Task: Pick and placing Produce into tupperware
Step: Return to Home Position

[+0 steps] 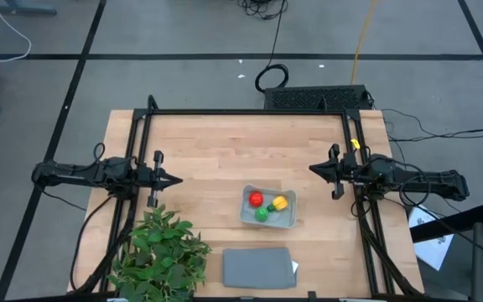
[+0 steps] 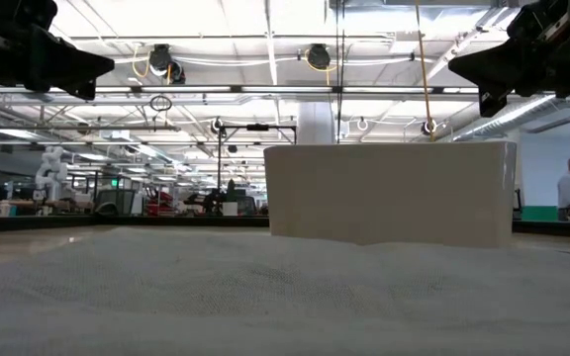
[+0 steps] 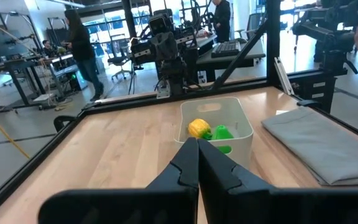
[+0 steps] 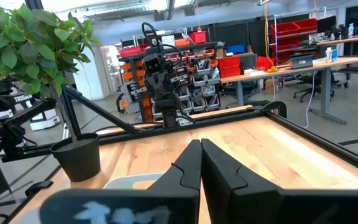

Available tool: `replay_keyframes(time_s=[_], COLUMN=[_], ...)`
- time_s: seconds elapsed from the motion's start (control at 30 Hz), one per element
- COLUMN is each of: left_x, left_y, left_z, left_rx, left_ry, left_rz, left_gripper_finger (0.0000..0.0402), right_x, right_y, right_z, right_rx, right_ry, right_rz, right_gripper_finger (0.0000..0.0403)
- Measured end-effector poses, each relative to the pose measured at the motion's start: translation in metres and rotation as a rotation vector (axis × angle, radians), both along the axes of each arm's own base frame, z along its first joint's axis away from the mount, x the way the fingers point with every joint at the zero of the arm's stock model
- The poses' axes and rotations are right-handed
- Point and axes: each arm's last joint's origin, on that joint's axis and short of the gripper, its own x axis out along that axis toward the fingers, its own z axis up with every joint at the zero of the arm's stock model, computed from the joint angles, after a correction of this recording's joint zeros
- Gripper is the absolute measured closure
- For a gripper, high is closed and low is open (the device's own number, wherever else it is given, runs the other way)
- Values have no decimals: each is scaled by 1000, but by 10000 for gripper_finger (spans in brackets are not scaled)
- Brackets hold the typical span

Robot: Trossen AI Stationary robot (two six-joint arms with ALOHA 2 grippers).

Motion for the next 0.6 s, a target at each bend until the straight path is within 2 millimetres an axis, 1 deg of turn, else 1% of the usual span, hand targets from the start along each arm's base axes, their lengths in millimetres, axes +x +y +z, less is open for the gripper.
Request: replay_keyframes(time_s=[0.37, 0.6], left_x=[0, 0], left_y=[0, 0], left_z=[0, 0], left_rx=[0, 1], left_ry=[1, 1], left_rz=[0, 1], left_gripper_finger=[400, 383], right_x=[0, 0], right_y=[0, 0], right_z=[0, 0], right_rx=[-2, -8], right_ry=[0, 1], right_rz=[0, -1], right_gripper_finger=[403, 403])
